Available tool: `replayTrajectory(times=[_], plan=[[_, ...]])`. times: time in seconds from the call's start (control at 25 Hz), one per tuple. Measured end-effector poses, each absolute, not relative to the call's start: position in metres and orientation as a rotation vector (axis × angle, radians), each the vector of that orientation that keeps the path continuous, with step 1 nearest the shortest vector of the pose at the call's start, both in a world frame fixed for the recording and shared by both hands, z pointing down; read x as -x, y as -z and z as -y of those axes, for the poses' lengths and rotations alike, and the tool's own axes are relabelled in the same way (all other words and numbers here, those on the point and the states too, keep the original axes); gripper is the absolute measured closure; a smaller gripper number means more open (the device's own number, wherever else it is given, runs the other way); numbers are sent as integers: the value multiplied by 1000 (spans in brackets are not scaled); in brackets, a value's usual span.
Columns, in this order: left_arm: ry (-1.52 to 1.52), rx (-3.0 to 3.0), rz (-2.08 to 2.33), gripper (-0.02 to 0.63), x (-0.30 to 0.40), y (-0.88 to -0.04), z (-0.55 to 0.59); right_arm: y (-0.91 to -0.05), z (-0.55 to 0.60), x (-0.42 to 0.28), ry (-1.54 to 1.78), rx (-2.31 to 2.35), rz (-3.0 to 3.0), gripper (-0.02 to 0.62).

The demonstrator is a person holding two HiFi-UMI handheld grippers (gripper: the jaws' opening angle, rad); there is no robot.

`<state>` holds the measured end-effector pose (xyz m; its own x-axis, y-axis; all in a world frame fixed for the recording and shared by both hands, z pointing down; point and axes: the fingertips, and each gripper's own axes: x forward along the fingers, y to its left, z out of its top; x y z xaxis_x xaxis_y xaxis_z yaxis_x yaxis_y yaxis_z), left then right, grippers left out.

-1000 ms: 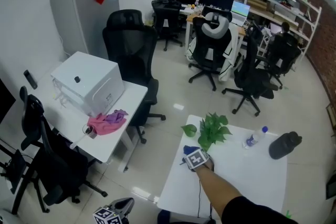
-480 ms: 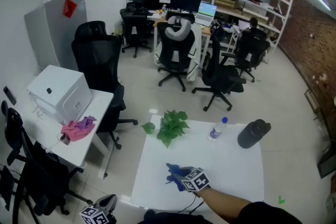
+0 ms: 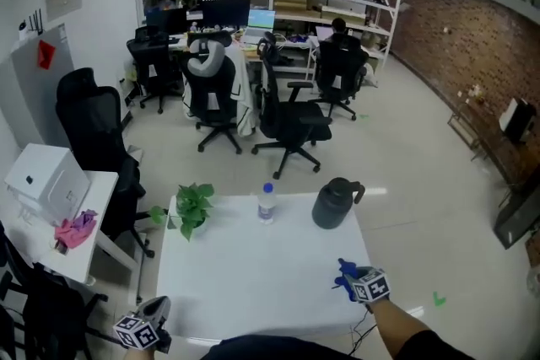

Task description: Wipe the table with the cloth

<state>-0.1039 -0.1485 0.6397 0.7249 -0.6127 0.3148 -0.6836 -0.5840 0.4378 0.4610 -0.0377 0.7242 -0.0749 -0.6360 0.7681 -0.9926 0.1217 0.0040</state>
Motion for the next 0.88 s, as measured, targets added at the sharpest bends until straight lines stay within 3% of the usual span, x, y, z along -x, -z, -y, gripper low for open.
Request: replayTrajectory(times=[0.2,0.48,0.6,0.72,0.88], plan=[[-230,-2418,928,607,55,-634,146,-754,-12,-527,-776,-1603,1676,525],[-303,-2420,885,607,37,-635,137,-777,-21,-526,-764,-1598,1685,492],[-306,-2423,883,607,39,-633,136,-776,-23,-524,-781,-1596,1712,443],[-288,-2426,888,607,49,-631,139,-755,-19,-515,-757,-1620,1750,291],[-248,-2447,895,607,67,-623,144,-680,-3,-478,-623,-1724,1967,287]])
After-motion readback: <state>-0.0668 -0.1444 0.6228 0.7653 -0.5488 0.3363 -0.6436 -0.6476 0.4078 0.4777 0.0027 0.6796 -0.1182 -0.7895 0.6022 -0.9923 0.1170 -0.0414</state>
